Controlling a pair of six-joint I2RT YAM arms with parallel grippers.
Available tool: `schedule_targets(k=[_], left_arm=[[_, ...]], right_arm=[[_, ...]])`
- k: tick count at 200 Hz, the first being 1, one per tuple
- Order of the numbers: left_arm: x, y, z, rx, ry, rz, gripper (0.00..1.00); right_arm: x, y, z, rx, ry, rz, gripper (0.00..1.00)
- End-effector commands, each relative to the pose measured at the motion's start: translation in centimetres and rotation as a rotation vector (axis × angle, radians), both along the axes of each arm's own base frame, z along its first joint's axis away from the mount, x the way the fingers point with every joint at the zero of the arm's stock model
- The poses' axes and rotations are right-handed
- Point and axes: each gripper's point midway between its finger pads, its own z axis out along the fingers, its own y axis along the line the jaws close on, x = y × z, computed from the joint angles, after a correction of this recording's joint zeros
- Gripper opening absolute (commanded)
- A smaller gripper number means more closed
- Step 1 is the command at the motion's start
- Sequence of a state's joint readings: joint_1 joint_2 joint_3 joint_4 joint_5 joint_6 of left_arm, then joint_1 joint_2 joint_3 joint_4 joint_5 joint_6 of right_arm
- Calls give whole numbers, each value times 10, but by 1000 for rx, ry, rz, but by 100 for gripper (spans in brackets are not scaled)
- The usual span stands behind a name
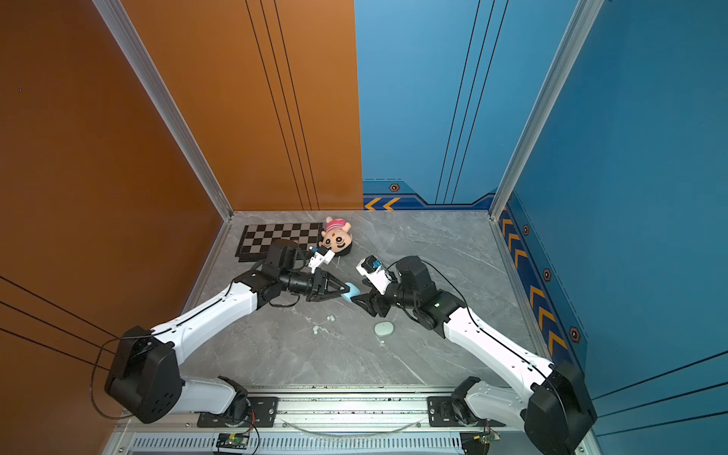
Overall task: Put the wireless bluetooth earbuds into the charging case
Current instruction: 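Grasp the light blue case with the left gripper while the right gripper releases it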
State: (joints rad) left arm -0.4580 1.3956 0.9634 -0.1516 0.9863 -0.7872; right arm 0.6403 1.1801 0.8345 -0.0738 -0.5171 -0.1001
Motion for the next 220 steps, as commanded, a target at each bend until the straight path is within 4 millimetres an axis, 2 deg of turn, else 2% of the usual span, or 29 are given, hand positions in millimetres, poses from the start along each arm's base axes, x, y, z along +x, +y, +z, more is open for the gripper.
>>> schedule_targets(k=[1, 32, 71, 116, 153, 173, 220], left_arm=[[-6, 1, 6, -18, 17, -22, 1], [-6, 1, 5, -16, 20, -23, 1], [-6, 0, 8, -18, 17, -22, 1], [-6, 0, 6, -16, 22, -24, 1], [-4, 0, 7, -16, 19, -21, 3], [-3, 0, 9, -17, 10, -18, 15], [5, 7, 21, -9, -152, 46, 56]], right_arm=[[1, 10, 15, 50, -12, 24, 65], [-1, 15, 14, 44, -17, 29, 61], [-3, 20, 8, 13, -2, 43, 52], [-2, 21, 12, 7, -22, 40, 36], [-2, 21, 10, -13, -19, 45, 31], [-2, 21, 9, -18, -17, 43, 28], [-8, 20, 20, -5, -3, 62, 26]])
